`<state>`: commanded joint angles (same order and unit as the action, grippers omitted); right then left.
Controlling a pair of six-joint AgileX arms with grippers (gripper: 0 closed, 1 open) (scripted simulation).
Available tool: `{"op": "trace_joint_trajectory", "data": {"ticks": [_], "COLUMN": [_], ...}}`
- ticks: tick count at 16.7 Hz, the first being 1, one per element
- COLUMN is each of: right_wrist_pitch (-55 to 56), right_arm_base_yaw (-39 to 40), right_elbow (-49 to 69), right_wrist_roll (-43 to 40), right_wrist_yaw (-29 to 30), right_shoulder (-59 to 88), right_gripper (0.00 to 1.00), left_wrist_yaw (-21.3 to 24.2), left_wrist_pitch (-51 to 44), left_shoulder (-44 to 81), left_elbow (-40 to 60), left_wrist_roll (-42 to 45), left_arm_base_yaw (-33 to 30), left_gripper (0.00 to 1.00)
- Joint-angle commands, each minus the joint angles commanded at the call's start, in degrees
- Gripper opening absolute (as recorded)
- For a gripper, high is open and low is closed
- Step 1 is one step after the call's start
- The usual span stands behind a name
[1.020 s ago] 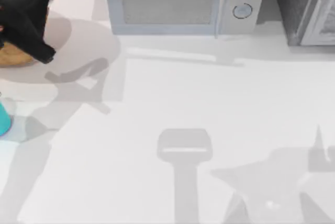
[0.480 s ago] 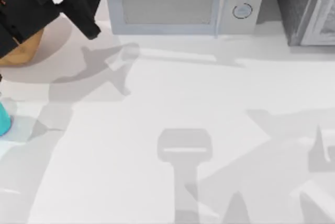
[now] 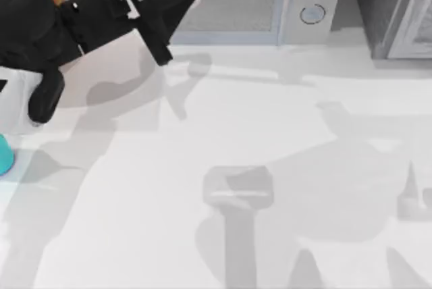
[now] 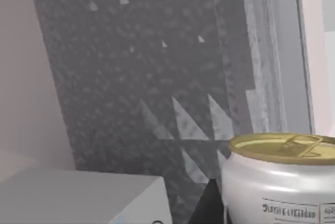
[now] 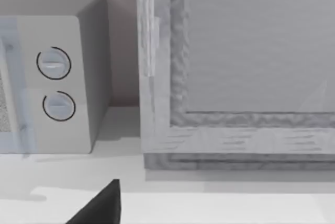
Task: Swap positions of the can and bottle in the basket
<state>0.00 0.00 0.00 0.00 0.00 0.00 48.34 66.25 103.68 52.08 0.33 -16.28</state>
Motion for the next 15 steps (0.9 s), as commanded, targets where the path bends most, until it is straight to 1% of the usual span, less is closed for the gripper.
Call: {"op": "trace_joint_trajectory", "data": {"ticks": [11, 15], "right_wrist_pitch": [0.0, 0.0], "right_arm_base_yaw": [0.0, 0.0], "right_elbow": [0.0, 0.0], "right_wrist_roll": [0.0, 0.0], "right_wrist_yaw": [0.0, 0.0], "right_shoulder": [0.0, 0.0], "right_gripper": [1.0, 1.0], "left_wrist_yaw": [13.15, 17.86], "left_wrist_pitch": [11.12, 13.16], "left_shoulder": [28.81, 38.52], "left_elbow": [10.0, 12.55], "left_wrist_roll": [0.58, 0.81], "left_arm_base_yaw": [-5.7, -7.92], "left_gripper": [0.0, 0.0]}}
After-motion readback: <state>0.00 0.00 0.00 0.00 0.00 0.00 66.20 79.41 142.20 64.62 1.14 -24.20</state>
